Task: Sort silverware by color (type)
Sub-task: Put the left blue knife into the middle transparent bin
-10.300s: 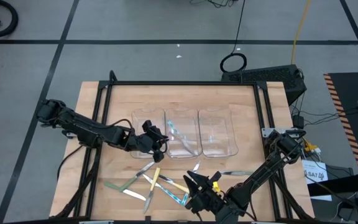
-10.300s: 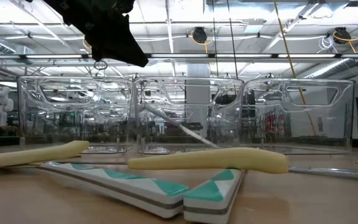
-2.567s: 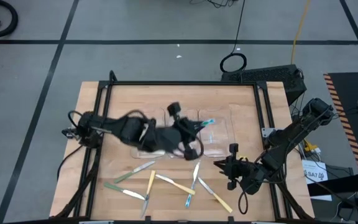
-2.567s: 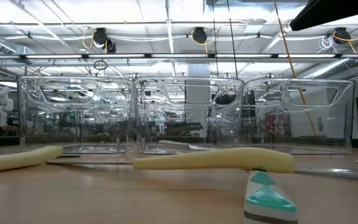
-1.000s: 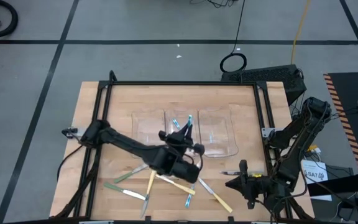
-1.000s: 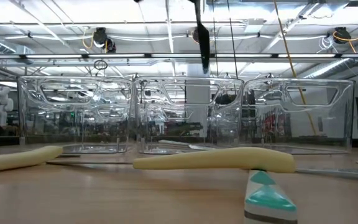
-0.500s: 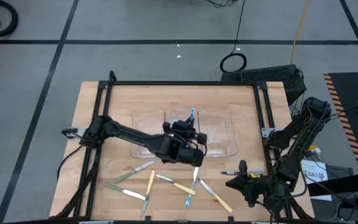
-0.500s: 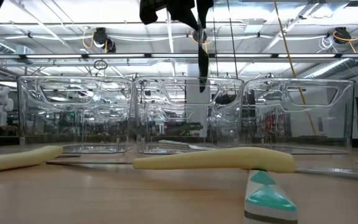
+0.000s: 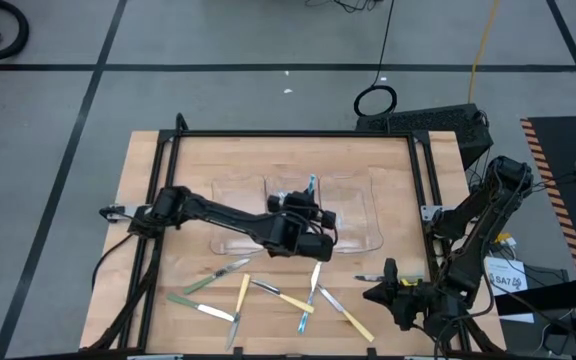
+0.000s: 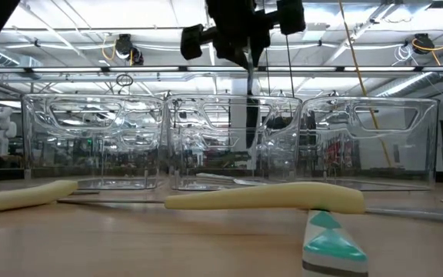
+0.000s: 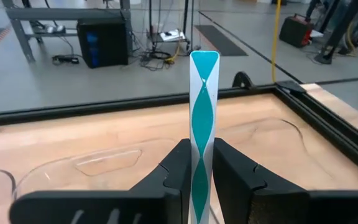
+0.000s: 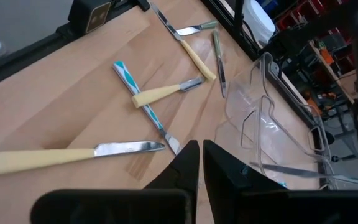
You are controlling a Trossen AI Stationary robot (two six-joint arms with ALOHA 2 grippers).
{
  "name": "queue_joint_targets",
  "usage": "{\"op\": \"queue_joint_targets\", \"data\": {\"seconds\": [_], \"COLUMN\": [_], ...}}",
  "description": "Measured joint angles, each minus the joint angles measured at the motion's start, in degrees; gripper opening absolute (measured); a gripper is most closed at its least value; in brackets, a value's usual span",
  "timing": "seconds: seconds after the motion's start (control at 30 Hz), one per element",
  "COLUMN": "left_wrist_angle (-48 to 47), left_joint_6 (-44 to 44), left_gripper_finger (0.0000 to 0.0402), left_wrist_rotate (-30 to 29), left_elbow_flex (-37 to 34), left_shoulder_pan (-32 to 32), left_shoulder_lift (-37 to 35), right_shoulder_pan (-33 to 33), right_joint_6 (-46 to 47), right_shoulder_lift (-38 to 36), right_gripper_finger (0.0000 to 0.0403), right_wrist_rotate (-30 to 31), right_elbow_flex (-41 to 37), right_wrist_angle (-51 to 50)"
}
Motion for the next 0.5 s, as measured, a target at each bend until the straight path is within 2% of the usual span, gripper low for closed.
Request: {"op": "queue_joint_targets", "data": {"seconds": [0.5], "left_wrist_angle": [-0.3], "left_joint_6": [-0.1], "left_gripper_finger": [0.0064], "left_wrist_rotate": [4.9], "left_elbow_flex": [0.0], "left_shoulder_pan": [-0.3], "left_shoulder_lift": [0.0], "right_shoulder_pan": [0.0], "right_joint_6": [0.4], "right_shoulder_lift": [0.0], "right_gripper_finger": [0.0016], "right_wrist_rotate": [-0.1], "right_elbow_flex": [0.0], "right_wrist_angle": [-1.1]}}
